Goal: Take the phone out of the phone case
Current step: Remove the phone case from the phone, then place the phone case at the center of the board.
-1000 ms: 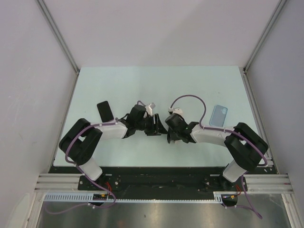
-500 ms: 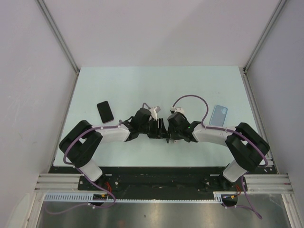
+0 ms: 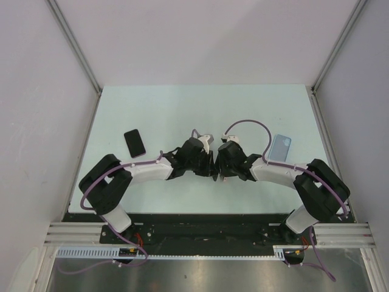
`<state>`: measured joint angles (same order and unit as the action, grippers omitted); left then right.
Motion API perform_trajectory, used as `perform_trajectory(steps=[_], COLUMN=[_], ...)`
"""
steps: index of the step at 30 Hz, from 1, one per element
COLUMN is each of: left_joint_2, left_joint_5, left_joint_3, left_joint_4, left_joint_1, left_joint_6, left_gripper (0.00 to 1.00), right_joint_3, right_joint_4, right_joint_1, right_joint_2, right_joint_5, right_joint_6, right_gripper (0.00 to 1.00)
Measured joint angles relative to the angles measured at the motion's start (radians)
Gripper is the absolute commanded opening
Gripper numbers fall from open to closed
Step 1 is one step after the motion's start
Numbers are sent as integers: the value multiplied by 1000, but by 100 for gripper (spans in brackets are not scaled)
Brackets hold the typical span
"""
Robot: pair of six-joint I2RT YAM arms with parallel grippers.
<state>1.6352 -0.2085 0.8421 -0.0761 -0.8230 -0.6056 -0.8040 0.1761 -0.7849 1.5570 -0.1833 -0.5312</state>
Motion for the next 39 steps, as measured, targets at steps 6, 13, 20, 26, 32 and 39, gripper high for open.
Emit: perform_trajectory(steps=[6, 13, 20, 26, 32, 39], left_joint_2=[56, 115, 121, 25, -15, 120], left_joint_5=[78, 159, 186, 180, 290, 568], left_joint_3=[91, 153, 196, 196, 267, 511], left_joint_4=[55, 93, 157, 218, 352, 549], left_joint_1=[-19, -31, -32, -13, 81, 135], left_joint_6=[31, 56, 91, 124, 162, 200], left_gripper=[26, 6, 0, 0, 0, 0], right_joint_3=[4, 13, 68, 86, 86, 16], right_joint_4=[15, 26, 51, 105, -8, -233], right_joint_1=[28, 41, 139, 281, 521, 705], right_joint_2=[-27, -62, -160, -289, -290, -18], right_joint_5=[1, 23, 64, 137, 291, 429], right_joint_6=[1, 6, 15, 48, 63, -20], right_gripper=[34, 32, 0, 0, 1, 77])
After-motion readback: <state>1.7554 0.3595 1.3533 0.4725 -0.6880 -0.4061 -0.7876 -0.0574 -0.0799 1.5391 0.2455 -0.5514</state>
